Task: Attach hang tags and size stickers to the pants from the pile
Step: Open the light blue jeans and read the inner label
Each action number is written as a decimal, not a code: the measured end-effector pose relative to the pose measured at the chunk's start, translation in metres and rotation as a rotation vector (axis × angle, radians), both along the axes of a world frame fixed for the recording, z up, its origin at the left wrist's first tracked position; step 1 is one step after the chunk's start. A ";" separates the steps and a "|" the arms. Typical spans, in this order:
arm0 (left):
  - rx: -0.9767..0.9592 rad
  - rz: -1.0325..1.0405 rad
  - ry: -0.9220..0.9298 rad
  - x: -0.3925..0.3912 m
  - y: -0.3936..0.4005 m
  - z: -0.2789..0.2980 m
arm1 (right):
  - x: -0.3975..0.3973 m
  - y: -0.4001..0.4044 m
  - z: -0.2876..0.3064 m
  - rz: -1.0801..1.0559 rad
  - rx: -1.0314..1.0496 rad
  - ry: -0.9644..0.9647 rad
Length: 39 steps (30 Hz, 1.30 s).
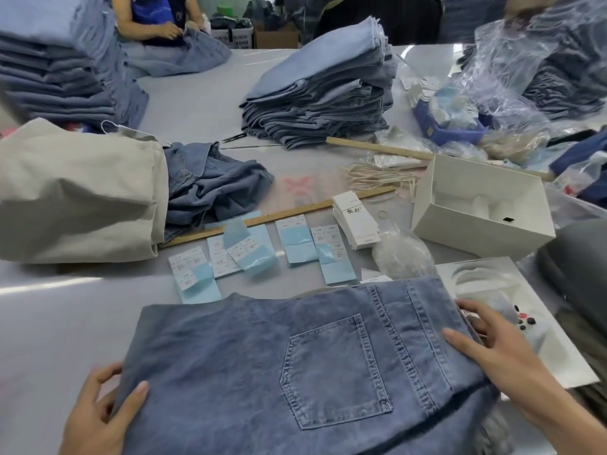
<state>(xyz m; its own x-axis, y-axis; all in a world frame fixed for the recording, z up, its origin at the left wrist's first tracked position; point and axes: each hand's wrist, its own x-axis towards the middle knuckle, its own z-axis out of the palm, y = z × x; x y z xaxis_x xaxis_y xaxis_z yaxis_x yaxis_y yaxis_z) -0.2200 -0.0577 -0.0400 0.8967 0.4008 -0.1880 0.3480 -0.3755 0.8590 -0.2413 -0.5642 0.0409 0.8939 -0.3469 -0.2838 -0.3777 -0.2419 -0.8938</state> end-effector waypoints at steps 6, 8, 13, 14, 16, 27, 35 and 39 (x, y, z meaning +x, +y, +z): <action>0.238 -0.019 -0.037 0.010 -0.011 0.005 | -0.013 0.022 -0.009 -0.029 -0.704 -0.058; 0.292 -0.063 -0.218 0.018 -0.039 0.018 | -0.022 0.037 -0.007 -0.067 -0.819 -0.216; 0.008 -0.627 -0.356 0.025 -0.193 0.056 | -0.033 0.086 -0.005 -0.044 -0.894 -0.422; -0.071 -0.728 -0.234 0.028 -0.222 0.063 | -0.036 0.089 -0.006 -0.060 -0.844 -0.438; -0.108 -0.845 -0.047 0.035 -0.273 0.070 | -0.045 0.091 -0.005 -0.098 -0.667 -0.471; -0.070 -0.837 -0.233 0.037 -0.291 0.069 | -0.053 0.067 -0.008 -0.094 -0.167 -0.216; -0.036 -0.928 -0.280 0.021 -0.288 0.075 | -0.044 0.085 -0.010 -0.234 0.288 -0.328; -0.365 -0.723 -0.112 0.023 -0.265 0.086 | -0.040 0.080 -0.009 -0.308 0.483 -0.314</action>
<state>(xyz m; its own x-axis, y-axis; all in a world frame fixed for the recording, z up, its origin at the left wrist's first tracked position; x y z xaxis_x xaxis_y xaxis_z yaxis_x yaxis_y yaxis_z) -0.1965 -0.3230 0.0458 0.9313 -0.3532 -0.0888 0.0318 -0.1641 0.9859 -0.2814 -0.4839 0.0315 0.8399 -0.4991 -0.2134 -0.0686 0.2923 -0.9538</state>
